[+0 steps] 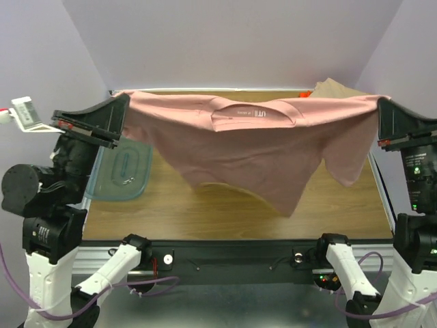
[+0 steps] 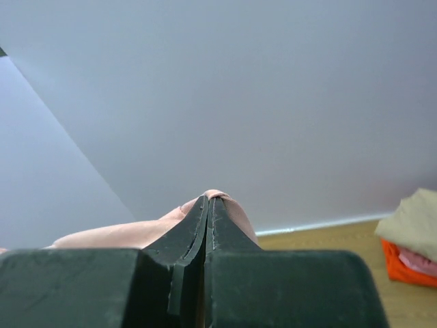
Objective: Fold and stack the t-shirts
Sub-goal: Flatten the tshirt out
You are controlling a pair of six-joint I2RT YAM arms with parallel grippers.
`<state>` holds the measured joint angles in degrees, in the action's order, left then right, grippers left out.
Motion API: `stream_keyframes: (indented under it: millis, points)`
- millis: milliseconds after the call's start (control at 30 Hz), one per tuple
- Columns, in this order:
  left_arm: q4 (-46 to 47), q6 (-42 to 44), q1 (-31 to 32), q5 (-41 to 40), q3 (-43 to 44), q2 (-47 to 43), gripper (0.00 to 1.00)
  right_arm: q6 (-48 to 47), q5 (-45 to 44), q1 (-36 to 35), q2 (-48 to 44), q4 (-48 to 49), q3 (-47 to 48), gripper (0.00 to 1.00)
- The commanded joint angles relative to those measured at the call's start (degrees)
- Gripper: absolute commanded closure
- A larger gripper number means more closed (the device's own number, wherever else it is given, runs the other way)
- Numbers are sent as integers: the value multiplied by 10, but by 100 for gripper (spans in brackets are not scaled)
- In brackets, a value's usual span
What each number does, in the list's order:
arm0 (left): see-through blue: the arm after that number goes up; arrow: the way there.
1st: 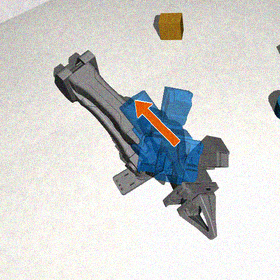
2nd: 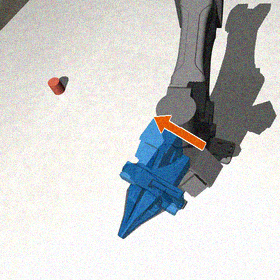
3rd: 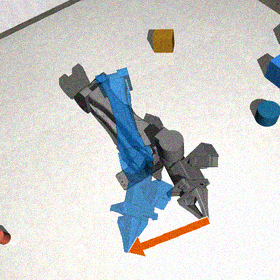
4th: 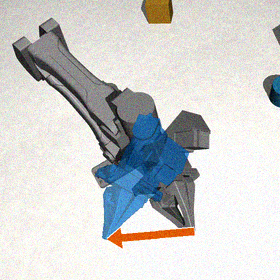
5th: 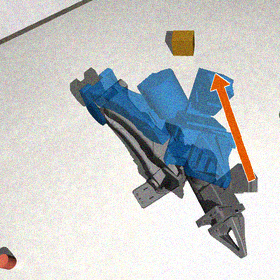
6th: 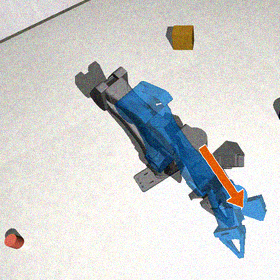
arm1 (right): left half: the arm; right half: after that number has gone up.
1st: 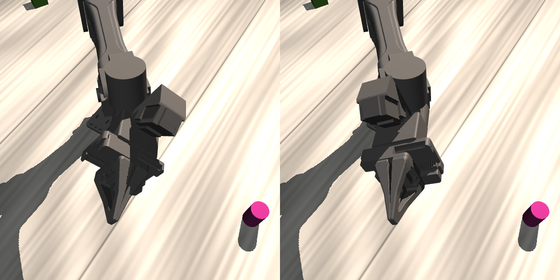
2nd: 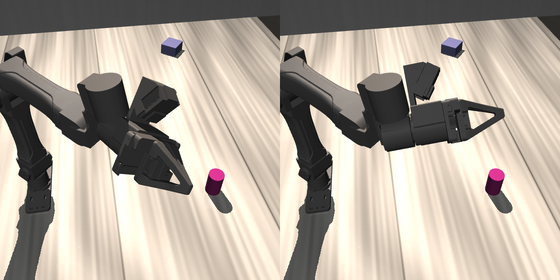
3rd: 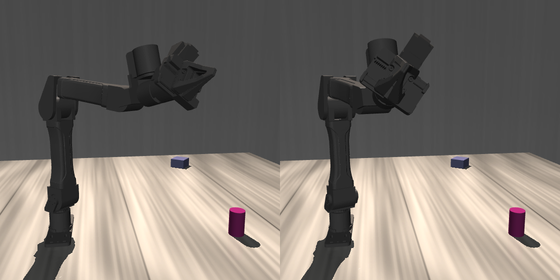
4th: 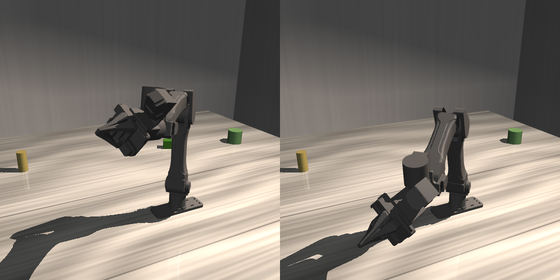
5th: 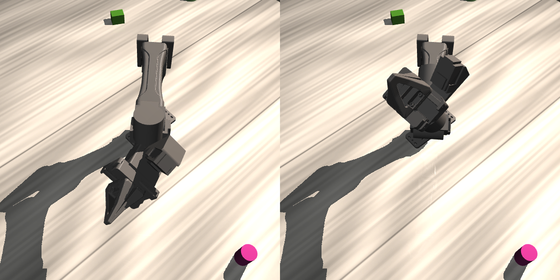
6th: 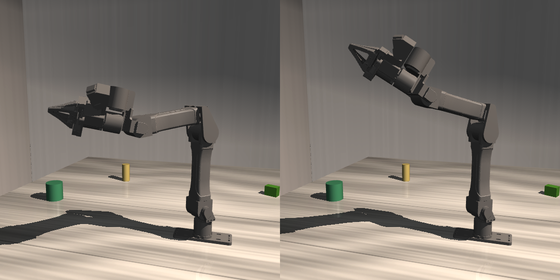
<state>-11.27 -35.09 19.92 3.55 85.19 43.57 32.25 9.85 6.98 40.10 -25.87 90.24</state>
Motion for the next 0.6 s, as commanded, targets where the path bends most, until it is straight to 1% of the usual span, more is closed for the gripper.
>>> stream_keyframes:
  millis: [0,33,133,167,200,233,267,300,333,367,400,433,467,533,567]
  points:
    - [1,27,1,-31,51,45,100,-9,-17,-3,60,-8,49,100]
    - [0,34,1,-56,64,70,100,-9,-15,-3,87,-7,51,100]
    - [1,46,0,-84,88,135,100,-14,-9,-3,127,-1,51,100]
    - [4,56,0,-90,98,153,100,-17,-5,-3,141,19,47,100]
    - [7,80,-5,-100,187,245,100,-25,7,-3,203,71,44,100]
    - [7,80,-5,-100,188,246,100,-25,7,-3,223,71,44,100]
    - [0,87,-8,-94,213,299,100,-32,11,-3,240,87,51,100]
    - [-3,92,-18,-87,243,329,100,-32,14,-3,255,122,58,100]
    - [-9,100,-23,-68,307,383,100,-38,14,-3,287,142,75,100]
    - [-16,101,-35,-58,383,410,100,-41,11,-3,303,173,90,100]
    - [-22,101,-42,-45,428,439,100,-42,11,-3,324,178,111,100]
    - [-44,100,-48,-36,477,496,100,-46,9,-3,342,179,142,100]
    - [-56,95,-53,-2,578,524,100,-54,12,-3,382,178,198,100]
    - [-67,86,-70,21,644,563,100,-54,22,-3,413,177,258,100]
    - [-46,72,-77,40,650,568,100,-56,29,-3,428,178,280,100]
